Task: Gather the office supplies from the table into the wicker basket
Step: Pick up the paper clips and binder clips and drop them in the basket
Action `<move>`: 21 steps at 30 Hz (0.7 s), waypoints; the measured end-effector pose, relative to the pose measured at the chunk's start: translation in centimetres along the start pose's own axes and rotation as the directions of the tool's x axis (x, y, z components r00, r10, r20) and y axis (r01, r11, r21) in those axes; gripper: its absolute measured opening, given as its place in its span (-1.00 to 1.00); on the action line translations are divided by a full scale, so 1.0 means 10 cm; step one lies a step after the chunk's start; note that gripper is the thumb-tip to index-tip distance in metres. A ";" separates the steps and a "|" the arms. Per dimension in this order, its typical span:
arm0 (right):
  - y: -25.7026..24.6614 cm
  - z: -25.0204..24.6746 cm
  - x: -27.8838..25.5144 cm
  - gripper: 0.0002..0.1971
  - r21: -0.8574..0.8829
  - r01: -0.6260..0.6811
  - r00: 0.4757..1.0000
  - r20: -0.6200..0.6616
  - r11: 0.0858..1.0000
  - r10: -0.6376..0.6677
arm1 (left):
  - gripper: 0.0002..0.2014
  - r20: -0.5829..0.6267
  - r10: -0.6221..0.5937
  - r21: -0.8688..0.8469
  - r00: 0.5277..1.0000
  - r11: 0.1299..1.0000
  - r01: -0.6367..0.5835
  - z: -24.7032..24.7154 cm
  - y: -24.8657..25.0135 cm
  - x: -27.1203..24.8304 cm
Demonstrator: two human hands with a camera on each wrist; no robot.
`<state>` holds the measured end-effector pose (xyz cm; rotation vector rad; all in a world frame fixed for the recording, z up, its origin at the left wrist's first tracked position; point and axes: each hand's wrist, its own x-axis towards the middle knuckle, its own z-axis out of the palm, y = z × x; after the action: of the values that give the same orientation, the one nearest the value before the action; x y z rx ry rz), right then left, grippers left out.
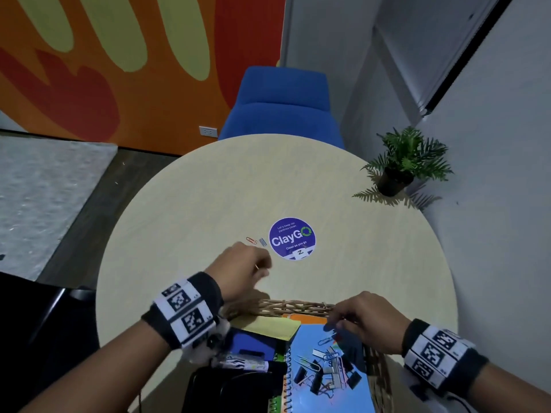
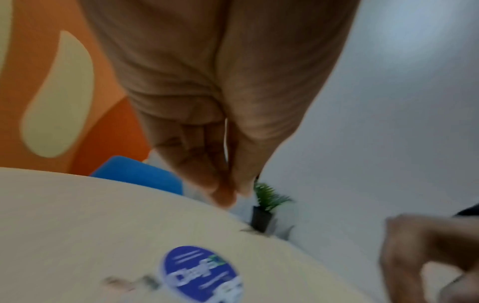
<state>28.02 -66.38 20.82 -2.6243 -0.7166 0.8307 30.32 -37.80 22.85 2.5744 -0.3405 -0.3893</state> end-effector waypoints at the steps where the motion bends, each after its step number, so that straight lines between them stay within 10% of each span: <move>1: -0.03 -0.02 0.04 -0.76 -0.064 0.005 1.000 0.011 0.998 -0.004 | -0.94 -0.049 -0.034 -0.008 0.998 0.999 0.034 -0.02 -0.14 0.06; 11: -0.35 -0.37 1.51 -0.67 -0.370 -0.055 0.998 -0.016 0.927 0.053 | -0.87 -0.014 -0.259 0.034 0.966 0.965 0.260 0.36 -0.96 0.58; 21: -0.48 -0.07 2.58 -0.84 -0.250 -0.080 0.996 -0.048 0.965 0.070 | -0.72 -0.019 -0.296 0.044 0.955 0.954 0.296 0.75 -1.14 0.70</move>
<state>44.97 -48.56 11.71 -2.9011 -0.7619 0.7493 36.14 -33.74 9.27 2.6778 0.0454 -0.4759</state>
